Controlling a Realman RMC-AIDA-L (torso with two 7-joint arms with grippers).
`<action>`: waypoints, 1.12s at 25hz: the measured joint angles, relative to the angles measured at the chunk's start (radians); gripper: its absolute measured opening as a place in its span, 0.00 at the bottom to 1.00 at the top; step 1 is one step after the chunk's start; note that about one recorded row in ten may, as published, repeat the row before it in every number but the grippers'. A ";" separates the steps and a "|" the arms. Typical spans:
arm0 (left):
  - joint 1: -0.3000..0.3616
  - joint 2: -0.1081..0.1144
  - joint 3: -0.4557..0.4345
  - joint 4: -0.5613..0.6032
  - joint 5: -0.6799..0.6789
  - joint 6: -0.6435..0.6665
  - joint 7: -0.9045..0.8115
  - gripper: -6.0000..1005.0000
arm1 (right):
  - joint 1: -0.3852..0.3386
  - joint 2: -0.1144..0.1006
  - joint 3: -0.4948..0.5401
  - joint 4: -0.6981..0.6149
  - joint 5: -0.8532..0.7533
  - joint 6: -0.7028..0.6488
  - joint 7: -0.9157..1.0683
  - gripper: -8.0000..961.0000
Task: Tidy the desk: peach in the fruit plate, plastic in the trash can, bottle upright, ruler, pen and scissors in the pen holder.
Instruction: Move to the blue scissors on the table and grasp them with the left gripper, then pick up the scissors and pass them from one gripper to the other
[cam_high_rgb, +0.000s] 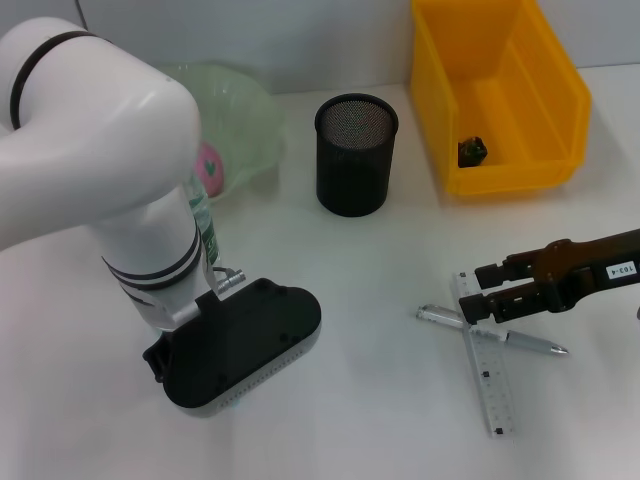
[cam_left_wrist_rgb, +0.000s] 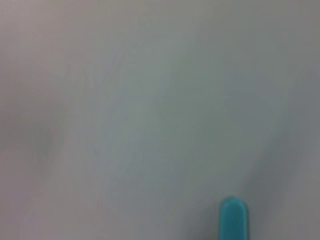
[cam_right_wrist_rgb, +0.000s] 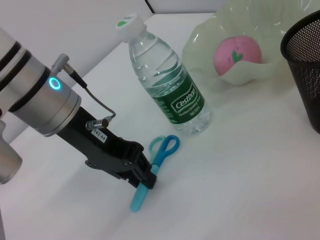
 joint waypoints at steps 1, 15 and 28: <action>0.000 0.000 0.000 0.000 0.000 0.000 0.000 0.22 | 0.000 0.000 0.000 0.000 0.000 0.000 0.000 0.84; 0.025 0.002 -0.257 0.100 -0.033 0.083 -0.161 0.22 | -0.006 -0.003 -0.004 -0.002 0.000 -0.004 -0.009 0.84; 0.015 0.007 -0.587 0.100 -0.265 0.349 -0.330 0.22 | -0.010 -0.004 -0.004 0.003 0.000 0.004 -0.096 0.84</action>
